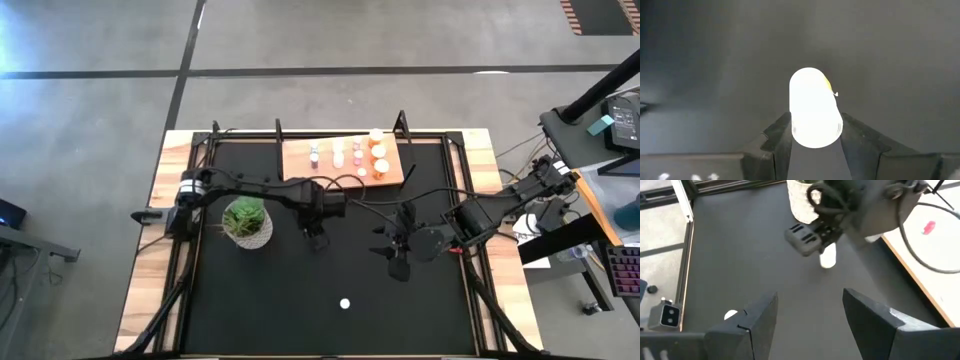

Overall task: Pick and place medicine bottles onto shelf by color
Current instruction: Put the white pill bottle on the shelf aligned with the other white pill bottles

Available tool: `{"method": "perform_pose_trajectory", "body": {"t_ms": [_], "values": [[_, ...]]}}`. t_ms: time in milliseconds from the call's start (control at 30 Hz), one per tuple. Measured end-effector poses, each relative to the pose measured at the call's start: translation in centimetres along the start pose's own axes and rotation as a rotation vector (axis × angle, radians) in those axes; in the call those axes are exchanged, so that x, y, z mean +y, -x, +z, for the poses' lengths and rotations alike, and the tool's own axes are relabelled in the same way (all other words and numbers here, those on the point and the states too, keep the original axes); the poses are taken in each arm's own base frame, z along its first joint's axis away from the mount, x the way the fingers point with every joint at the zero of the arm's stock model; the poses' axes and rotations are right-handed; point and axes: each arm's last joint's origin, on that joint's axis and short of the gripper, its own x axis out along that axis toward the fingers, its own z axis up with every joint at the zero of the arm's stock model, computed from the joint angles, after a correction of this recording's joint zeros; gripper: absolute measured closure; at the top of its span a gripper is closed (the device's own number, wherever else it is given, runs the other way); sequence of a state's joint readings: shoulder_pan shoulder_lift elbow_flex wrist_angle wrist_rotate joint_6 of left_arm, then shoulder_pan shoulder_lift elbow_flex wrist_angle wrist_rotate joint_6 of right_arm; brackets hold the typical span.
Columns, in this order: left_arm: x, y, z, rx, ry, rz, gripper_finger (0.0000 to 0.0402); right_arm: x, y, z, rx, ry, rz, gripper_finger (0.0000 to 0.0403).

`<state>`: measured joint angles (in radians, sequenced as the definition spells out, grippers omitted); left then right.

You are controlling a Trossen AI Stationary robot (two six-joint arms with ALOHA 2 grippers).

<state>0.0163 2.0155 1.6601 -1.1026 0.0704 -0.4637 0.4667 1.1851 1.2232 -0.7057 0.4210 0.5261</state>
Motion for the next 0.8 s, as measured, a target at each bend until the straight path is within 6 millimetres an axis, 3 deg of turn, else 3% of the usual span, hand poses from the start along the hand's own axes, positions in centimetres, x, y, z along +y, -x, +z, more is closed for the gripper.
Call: {"method": "perform_pose_trajectory", "body": {"t_ms": [333,800], "values": [[2.9,-0.4,0.9,0.003,0.046,0.038,0.0273,0.0,0.0,0.0,-0.001,-0.036,0.0,0.0188],[3.2,-0.5,1.1,-0.009,0.001,0.031,0.0271,0.0,0.0,0.0,0.0,-0.059,0.0,0.0188]]}}
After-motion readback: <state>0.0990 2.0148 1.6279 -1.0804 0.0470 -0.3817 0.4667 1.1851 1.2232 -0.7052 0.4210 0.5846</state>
